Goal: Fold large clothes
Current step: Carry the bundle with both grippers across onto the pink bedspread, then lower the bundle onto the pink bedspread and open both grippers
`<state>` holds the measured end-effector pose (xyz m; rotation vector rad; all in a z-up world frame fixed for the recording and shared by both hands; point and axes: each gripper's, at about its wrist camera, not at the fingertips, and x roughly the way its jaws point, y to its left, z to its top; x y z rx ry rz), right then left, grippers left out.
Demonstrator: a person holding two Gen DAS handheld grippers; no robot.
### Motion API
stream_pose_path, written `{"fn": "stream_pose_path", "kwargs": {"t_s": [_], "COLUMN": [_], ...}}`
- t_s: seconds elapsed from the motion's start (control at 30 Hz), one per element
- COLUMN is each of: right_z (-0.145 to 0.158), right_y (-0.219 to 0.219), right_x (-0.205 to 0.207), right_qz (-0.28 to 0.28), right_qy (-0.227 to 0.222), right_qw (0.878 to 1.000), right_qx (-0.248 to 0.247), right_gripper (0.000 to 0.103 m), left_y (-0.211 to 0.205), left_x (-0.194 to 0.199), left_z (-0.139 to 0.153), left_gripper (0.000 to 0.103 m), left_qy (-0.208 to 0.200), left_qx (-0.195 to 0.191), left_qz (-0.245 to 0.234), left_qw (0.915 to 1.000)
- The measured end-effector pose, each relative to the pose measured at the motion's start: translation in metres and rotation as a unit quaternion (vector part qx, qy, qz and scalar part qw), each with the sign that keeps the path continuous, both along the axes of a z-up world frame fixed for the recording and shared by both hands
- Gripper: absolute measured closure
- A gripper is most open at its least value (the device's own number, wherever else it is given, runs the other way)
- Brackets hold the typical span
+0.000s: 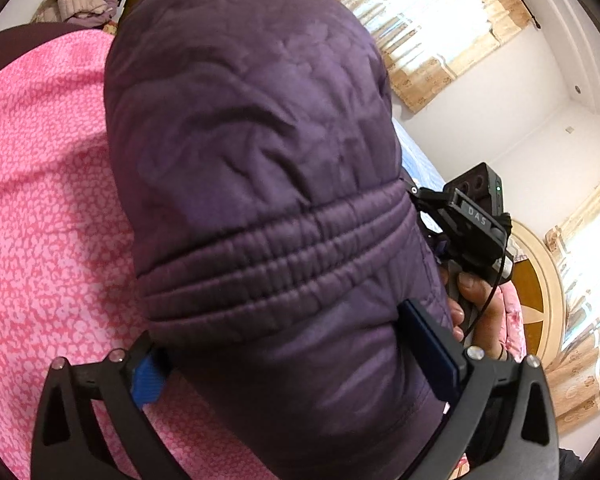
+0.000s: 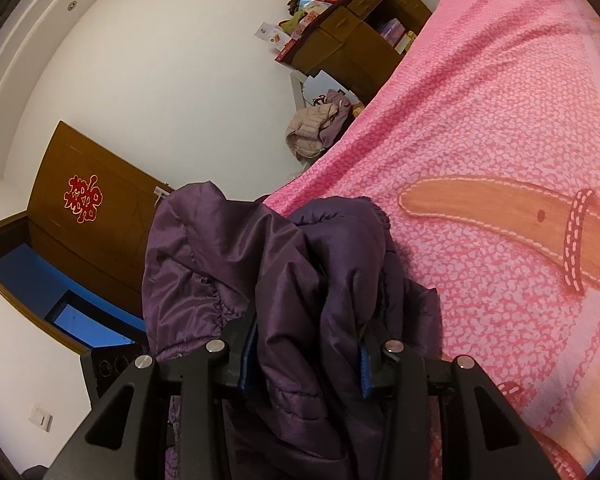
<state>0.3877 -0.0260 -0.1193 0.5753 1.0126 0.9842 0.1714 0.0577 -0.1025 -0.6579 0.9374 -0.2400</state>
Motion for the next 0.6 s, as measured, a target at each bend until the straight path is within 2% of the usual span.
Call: {"fn": "stream_pose_path", "kwargs": {"t_s": [0.17, 0.23, 0.3, 0.43, 0.6], "right_z": [-0.003, -0.001, -0.001, 0.003, 0.007], "right_y": [0.003, 0.002, 0.004, 0.01, 0.021], "right_x": [0.002, 0.002, 0.001, -0.002, -0.008], "right_qz": [-0.004, -0.008, -0.011, -0.019, -0.04], "right_qy": [-0.001, -0.008, -0.014, -0.037, -0.073], "right_qw": [1.0, 1.0, 1.0, 0.998, 0.99], "right_qx": [-0.004, -0.012, -0.021, -0.054, -0.11], "right_gripper": [0.061, 0.059, 0.058, 0.055, 0.052], "left_y": [0.009, 0.013, 0.013, 0.012, -0.008], "left_x": [-0.017, -0.026, -0.034, -0.035, -0.011], "left_z": [0.001, 0.003, 0.01, 0.023, 0.03], "left_gripper": [0.0, 0.0, 0.0, 0.0, 0.0], "left_qy": [0.011, 0.011, 0.007, -0.016, -0.041], "left_qx": [-0.018, -0.005, 0.034, 0.117, 0.167], "left_qz": [-0.012, -0.004, 0.013, 0.043, 0.052], "left_qw": [0.9997, 0.9999, 0.9993, 0.9921, 0.9837]}}
